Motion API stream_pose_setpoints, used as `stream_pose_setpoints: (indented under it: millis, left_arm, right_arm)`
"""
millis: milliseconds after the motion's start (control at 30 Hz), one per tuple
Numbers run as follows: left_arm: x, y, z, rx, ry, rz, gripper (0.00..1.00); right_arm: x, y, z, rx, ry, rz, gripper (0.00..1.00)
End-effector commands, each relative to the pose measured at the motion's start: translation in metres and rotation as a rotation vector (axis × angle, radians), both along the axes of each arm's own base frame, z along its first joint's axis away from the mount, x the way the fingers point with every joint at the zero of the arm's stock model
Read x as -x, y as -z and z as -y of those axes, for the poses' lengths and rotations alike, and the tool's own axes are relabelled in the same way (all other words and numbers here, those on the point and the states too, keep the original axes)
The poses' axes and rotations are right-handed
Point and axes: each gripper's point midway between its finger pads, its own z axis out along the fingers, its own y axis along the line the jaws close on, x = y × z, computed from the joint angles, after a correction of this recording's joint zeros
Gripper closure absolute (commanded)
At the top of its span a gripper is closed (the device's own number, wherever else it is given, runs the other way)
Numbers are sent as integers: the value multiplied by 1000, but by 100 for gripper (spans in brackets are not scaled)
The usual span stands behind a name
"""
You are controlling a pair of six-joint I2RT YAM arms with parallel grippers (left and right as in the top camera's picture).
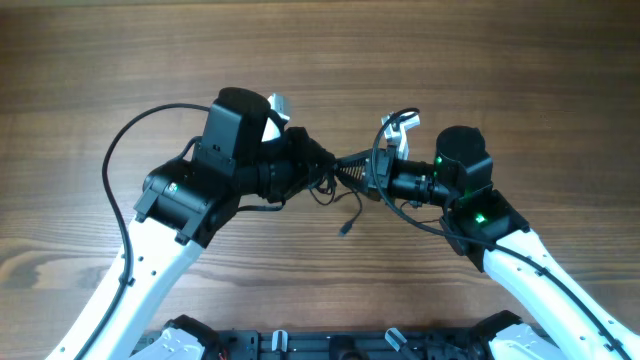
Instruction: Untangle cables
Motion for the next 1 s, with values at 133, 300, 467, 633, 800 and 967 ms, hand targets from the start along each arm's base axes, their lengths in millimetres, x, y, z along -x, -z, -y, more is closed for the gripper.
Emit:
stream_pose_setpoints:
  millis: [133,300,467,633,800,967]
  left_arm:
    - [-1,-10,7,40,21,29,96]
    - [-5,-14,8,48,17,54,96]
    - [-12,-13,5,28,-15,73,96]
    - [-19,-11,-2,-4,-61,87,96]
    - [-29,-6,-20,16,-188,0,96]
    - [-35,1,-40,21,-282,-71,96]
  right_arm:
    - [13,-9,-6,-7,-106,97,91]
    - [19,-10,-8,-10,-144,126,73]
    - [24,-14,-9,-24,-177,141,50]
    - [20,-20,-8,-29,-173,211,24]
    - [4,-14,11,-9,-112,183,7]
    - [3,-2,22,26,-120,180,7]
